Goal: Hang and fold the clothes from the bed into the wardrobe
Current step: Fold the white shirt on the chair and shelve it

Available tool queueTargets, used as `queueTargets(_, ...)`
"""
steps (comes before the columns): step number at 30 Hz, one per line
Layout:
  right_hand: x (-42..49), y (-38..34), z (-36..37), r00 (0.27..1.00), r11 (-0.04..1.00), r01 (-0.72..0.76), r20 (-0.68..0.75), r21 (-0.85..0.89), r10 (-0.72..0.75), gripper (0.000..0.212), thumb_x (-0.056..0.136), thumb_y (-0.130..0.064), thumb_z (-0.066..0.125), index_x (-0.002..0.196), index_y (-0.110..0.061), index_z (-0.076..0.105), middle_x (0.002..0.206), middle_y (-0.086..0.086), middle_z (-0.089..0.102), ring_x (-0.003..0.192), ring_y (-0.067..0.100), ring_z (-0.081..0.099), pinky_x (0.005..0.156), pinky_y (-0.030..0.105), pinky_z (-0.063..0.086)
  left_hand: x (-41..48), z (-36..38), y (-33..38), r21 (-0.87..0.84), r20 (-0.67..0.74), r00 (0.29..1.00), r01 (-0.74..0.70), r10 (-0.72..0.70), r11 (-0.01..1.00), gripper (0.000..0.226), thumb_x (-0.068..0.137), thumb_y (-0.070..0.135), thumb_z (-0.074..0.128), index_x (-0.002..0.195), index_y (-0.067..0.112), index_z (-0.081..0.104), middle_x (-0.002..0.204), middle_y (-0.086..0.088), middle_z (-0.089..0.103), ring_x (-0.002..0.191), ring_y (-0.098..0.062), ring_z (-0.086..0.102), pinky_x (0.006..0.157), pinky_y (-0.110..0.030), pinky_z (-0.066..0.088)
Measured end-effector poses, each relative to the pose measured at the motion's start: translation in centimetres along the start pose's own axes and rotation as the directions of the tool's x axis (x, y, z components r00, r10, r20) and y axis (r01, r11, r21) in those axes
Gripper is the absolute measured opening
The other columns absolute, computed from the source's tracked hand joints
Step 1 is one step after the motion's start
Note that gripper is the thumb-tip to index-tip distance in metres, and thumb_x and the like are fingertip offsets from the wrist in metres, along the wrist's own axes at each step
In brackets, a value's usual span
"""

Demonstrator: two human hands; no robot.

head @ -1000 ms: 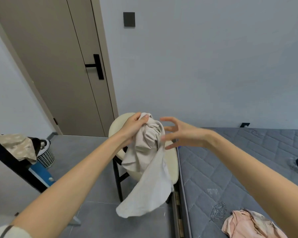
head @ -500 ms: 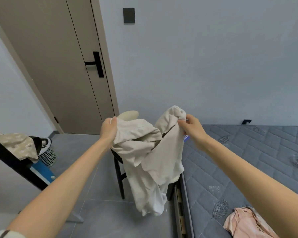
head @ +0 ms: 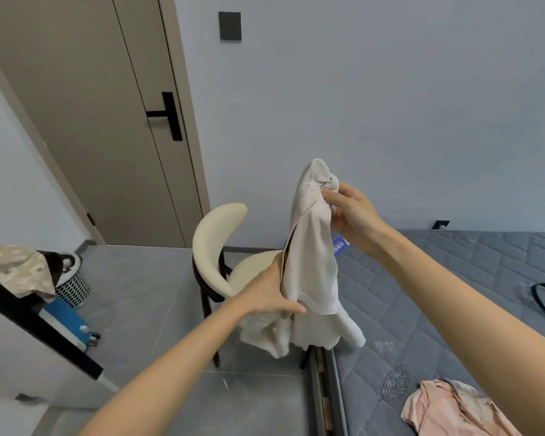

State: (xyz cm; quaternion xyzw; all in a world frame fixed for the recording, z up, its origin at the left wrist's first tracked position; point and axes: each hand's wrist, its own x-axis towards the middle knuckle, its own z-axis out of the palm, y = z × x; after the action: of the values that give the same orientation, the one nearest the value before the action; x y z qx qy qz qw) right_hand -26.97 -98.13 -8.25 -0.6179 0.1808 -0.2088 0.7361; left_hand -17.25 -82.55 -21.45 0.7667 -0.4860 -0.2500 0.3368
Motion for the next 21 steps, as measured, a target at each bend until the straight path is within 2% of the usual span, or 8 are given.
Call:
queueTargets(3,-0.3,-0.8,-1.2,0.998,0.997,0.027,-0.051,0.075,-0.023,0.018,0.099,-0.005,0.044,0.092,-0.012,0.059,0.072,-0.001,0.056,0.063,0.011,0.057,0.057,0.021,0.052,0.8,1.3,-0.6,-0.031,-0.213,0.971,0.103,-0.107,0.994,0.059,0.082,0.015,0.060,0.134,0.023,0.034,0.108,0.002,0.061,0.098,-0.023,0.061,0.078,-0.041,0.052)
queueTargets(6,-0.6,-1.1,-3.0,0.979,0.994,0.091,-0.189,0.067,-0.077,0.026,0.096,0.000,0.042,0.081,-0.015,0.057,0.058,-0.009,0.059,0.054,0.006,0.059,0.051,0.019,0.050,1.6,0.3,-1.3,0.030,-0.339,0.936,0.115,-0.098,0.993,0.021,0.087,0.004,0.046,0.090,0.024,0.043,0.073,0.009,0.052,0.075,-0.023,0.054,0.052,-0.025,0.035)
queueTargets(8,-0.9,-0.7,-4.0,0.960,0.995,0.101,-0.265,0.008,-0.096,0.024,0.094,0.001,0.041,0.087,-0.016,0.057,0.059,-0.010,0.062,0.054,0.004,0.061,0.048,0.018,0.048,2.3,-1.2,-1.9,0.042,-0.375,0.920,0.137,-0.111,0.990,0.026,0.087,-0.001,0.042,0.075,0.023,0.043,0.066,0.008,0.049,0.069,-0.021,0.047,0.048,-0.023,0.026)
queueTargets(11,-1.3,1.0,-5.7,0.937,0.996,0.005,-0.347,-0.094,-0.038,0.027,0.089,-0.002,0.041,0.112,-0.007,0.053,0.082,0.000,0.059,0.069,0.012,0.056,0.056,0.024,0.044,3.3,-3.4,-3.1,0.052,-0.411,0.887,0.252,-0.209,0.966,0.022,0.086,-0.002,0.044,0.091,0.012,0.061,0.086,-0.003,0.063,0.083,-0.022,0.054,0.061,-0.023,0.032)
queueTargets(13,-1.5,2.2,-6.8,0.924,0.967,-0.083,-0.382,-0.239,-0.015,0.038,0.085,-0.011,0.040,0.122,-0.004,0.046,0.099,0.005,0.049,0.079,0.014,0.050,0.060,0.025,0.039,3.7,-4.3,-3.6,-0.001,-0.444,0.857,0.292,-0.262,0.956,0.016,0.089,0.002,0.047,0.095,0.011,0.060,0.094,-0.003,0.062,0.092,-0.024,0.055,0.070,-0.028,0.036)
queueTargets(15,-1.6,3.3,-7.6,0.922,0.939,-0.141,-0.386,-0.314,0.010,0.037,0.088,-0.016,0.041,0.123,-0.005,0.042,0.110,0.004,0.046,0.089,0.014,0.049,0.065,0.026,0.039,3.8,-5.0,-3.4,-0.060,-0.471,0.833,0.298,-0.291,0.953,0.010,0.094,0.010,0.048,0.088,0.016,0.054,0.089,0.001,0.057,0.087,-0.022,0.052,0.068,-0.029,0.036)
queueTargets(18,-2.0,4.6,-8.6,0.911,0.909,-0.225,-0.406,-0.351,0.069,0.032,0.090,-0.012,0.044,0.120,-0.017,0.034,0.105,-0.003,0.047,0.089,0.007,0.049,0.069,0.023,0.040,3.8,-5.9,-2.8,-0.052,-0.537,0.800,0.284,-0.267,0.957,0.031,0.098,0.018,0.044,0.069,0.017,0.035,0.067,0.001,0.044,0.068,-0.022,0.042,0.051,-0.029,0.026)
queueTargets(21,-2.4,5.6,-9.6,0.929,0.896,-0.203,-0.368,-0.395,0.048,0.040,0.088,-0.006,0.049,0.123,-0.018,0.033,0.106,-0.003,0.047,0.091,0.009,0.050,0.069,0.022,0.041,3.3,-7.0,-1.6,-0.040,-0.621,0.759,0.218,-0.195,0.975,0.033,0.100,0.020,0.041,0.069,0.014,0.033,0.063,-0.002,0.041,0.060,-0.020,0.038,0.052,-0.031,0.025)
